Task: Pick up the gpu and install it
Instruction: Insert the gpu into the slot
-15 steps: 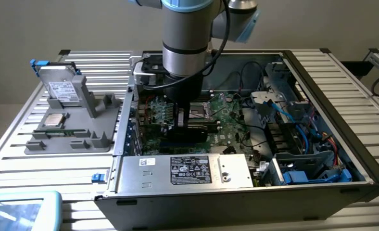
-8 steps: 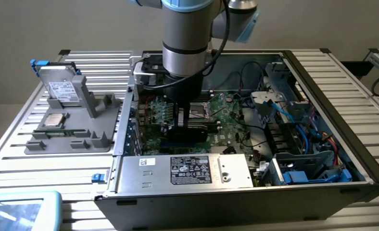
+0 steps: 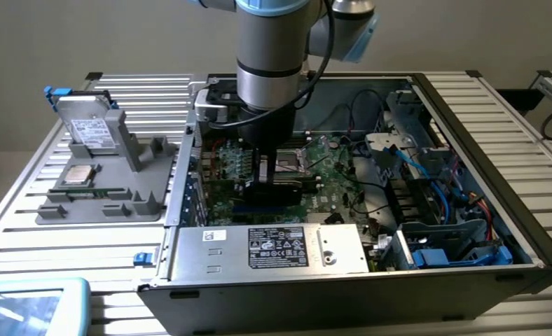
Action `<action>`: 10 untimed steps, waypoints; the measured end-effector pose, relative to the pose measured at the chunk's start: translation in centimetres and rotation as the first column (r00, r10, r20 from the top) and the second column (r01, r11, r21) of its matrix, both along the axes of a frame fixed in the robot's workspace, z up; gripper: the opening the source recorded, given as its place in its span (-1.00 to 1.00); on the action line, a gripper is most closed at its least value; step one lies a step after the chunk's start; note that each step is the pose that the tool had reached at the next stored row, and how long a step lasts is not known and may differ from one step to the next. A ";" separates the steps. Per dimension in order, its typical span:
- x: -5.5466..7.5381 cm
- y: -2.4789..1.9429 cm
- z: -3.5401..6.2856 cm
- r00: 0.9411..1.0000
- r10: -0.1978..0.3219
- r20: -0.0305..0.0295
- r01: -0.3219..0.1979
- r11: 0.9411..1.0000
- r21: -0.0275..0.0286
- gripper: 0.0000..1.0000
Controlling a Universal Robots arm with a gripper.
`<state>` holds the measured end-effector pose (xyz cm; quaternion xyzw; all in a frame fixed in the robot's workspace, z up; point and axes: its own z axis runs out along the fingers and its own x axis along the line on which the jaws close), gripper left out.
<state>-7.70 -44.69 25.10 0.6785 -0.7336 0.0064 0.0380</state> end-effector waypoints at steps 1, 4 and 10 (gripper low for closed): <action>0.0 0.00 0.00 1.000 0.000 0.000 0.000 1.000 0.000 -0.46; 0.0 0.01 -0.03 1.000 0.002 0.000 -0.002 1.000 0.000 -0.46; 0.0 0.02 -0.05 1.000 0.013 0.000 -0.013 1.000 0.000 -0.46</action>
